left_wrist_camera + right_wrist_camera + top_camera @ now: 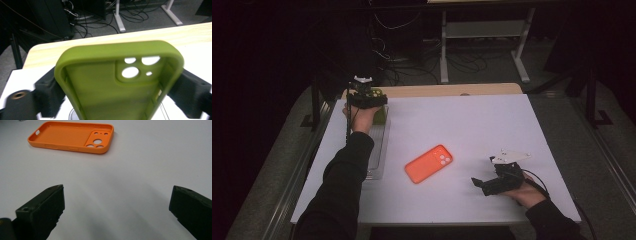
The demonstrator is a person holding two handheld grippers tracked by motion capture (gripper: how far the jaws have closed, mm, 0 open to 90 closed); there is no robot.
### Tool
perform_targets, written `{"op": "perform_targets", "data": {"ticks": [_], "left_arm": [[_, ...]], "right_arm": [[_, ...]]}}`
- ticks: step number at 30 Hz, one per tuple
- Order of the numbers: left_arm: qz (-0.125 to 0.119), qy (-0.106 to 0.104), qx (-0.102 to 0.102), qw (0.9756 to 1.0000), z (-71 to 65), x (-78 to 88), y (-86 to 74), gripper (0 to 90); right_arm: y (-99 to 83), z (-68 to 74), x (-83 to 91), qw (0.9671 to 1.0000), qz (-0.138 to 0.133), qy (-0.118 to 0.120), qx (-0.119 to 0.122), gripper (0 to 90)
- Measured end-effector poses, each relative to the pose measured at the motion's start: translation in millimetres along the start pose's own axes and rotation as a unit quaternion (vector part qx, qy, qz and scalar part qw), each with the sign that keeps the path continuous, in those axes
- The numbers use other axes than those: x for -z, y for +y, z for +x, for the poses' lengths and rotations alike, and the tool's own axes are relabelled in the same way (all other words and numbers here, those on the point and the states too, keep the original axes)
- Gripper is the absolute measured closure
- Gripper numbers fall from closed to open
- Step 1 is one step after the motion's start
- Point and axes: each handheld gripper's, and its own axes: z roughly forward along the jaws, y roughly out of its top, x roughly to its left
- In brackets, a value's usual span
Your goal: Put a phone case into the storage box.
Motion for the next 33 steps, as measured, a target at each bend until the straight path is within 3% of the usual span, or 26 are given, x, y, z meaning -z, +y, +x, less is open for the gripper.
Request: {"op": "perform_targets", "data": {"ticks": [4,11,18,23,28,33], "left_arm": [[-0.008,-0.002,0.01,0.9999,3.0,4.1,1.9,2.3],[-0.002,-0.021,-0.001,0.9998,12.1,20.0,7.5,0.0],[0.003,-0.066,-0.011,0.9977,14.6,41.4,11.2,0.0],[0.015,-0.116,-0.041,0.9923,8.4,56.0,8.1,0.0],[0.006,-0.154,-0.058,0.9863,-1.1,72.0,0.1,0.0],[-0.004,-0.192,-0.073,0.9787,-12.4,86.9,-5.7,0.0]], "right_arm": [[0.0,-0.5,0.3,1.0,0.0,0.0,0.003,0.0],[0.9,0.7,1.1,1.0,-0.002,0.0,-0.004,0.0],[3.5,-0.2,1.1,1.0,-0.003,-0.003,-0.004,0.0],[2.4,1.0,2.4,1.0,-0.003,-0.003,-0.005,0.0],[3.5,1.8,2.1,1.0,-0.005,-0.003,-0.001,0.0],[3.4,5.0,1.8,1.0,0.0,0.0,0.004,0.0]]}}
